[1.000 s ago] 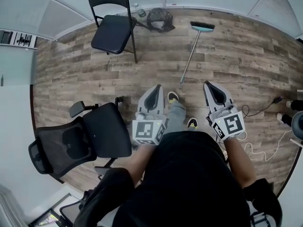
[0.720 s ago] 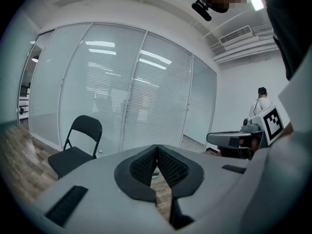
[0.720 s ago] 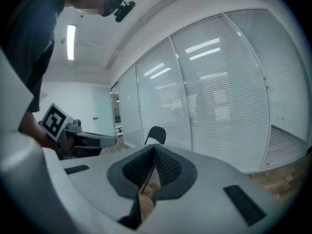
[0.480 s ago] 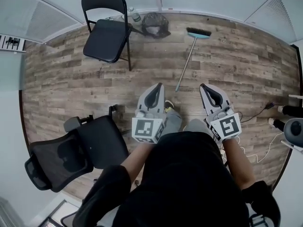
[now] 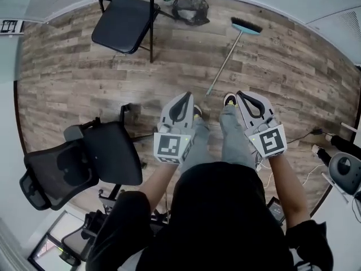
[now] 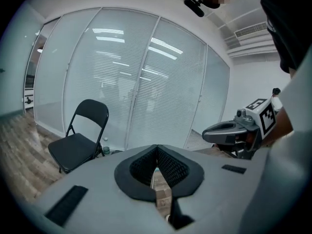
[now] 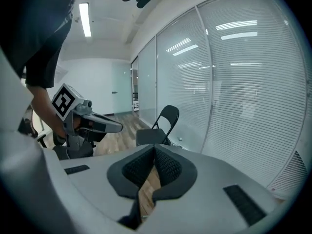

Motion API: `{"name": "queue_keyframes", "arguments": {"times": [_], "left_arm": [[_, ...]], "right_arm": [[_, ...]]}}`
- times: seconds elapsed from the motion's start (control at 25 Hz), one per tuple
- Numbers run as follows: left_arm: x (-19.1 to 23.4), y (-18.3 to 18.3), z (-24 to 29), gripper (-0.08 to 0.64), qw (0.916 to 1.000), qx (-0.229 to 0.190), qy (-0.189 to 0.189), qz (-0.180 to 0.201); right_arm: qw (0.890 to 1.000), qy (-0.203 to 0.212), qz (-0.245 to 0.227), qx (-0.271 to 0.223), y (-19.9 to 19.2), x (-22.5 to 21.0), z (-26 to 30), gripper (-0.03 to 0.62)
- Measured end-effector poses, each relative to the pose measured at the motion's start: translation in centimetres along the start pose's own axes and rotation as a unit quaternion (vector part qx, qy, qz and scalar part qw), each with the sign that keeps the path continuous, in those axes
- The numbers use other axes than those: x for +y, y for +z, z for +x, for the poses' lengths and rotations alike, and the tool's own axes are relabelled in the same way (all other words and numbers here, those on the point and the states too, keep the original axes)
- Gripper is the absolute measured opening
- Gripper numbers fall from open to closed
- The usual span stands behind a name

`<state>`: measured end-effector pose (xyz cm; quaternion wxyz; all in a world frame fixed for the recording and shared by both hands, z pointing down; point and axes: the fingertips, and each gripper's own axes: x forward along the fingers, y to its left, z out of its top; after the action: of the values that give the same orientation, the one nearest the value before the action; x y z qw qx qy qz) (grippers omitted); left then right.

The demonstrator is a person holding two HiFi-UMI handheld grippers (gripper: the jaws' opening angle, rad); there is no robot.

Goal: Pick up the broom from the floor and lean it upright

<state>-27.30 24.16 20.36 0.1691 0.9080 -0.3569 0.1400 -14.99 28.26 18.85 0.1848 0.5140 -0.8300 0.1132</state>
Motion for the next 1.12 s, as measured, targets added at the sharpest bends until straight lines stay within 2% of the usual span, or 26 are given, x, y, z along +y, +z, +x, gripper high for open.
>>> {"name": "queue_keyframes", "arguments": {"times": [0.12,0.24,0.32,0.44,0.52,0.64,0.88,0.96,1.04,1.12], "left_arm": [[0.4,-1.5,1.5,0.020,0.9997,0.014,0.019,0.006],[1.0,-3.7,2.9,0.020,0.9979,0.034,0.052,-0.015],[1.3,-5.3,4.2,0.020,0.9965,0.044,0.066,-0.026],[1.6,-7.9,6.4,0.020,0.9958,0.054,0.069,-0.028],[2.1,-10.0,7.3,0.020,0.9948,0.058,0.073,-0.041],[3.1,-14.5,8.4,0.020,0.9906,0.076,0.089,-0.071],[5.8,-24.3,9.9,0.020,0.9801,0.104,0.122,-0.117],[6.4,-27.7,9.9,0.020,0.9760,0.121,0.126,-0.129],[7.2,-30.6,10.4,0.020,0.9724,0.132,0.130,-0.141],[7.8,-32.9,10.9,0.020,0.9704,0.135,0.132,-0.151]], "right_arm": [[0.998,0.045,-0.039,0.031,-2.5,-1.2,2.6,0.015],[0.991,0.102,-0.061,0.062,-5.4,-1.6,5.3,0.015],[0.986,0.129,-0.074,0.077,-7.2,-2.0,7.3,0.015],[0.974,0.163,-0.119,0.103,-10.6,-2.0,10.5,0.015],[0.958,0.194,-0.169,0.129,-13.6,-1.1,12.6,0.015],[0.924,0.236,-0.251,0.164,-19.0,0.4,15.4,0.015],[0.860,0.302,-0.357,0.205,-29.3,3.0,19.9,0.015],[0.839,0.322,-0.378,0.221,-33.0,4.3,20.5,0.015],[0.825,0.336,-0.391,0.232,-36.4,4.8,21.4,0.015],[0.816,0.343,-0.396,0.244,-39.6,5.1,22.3,0.015]]}}
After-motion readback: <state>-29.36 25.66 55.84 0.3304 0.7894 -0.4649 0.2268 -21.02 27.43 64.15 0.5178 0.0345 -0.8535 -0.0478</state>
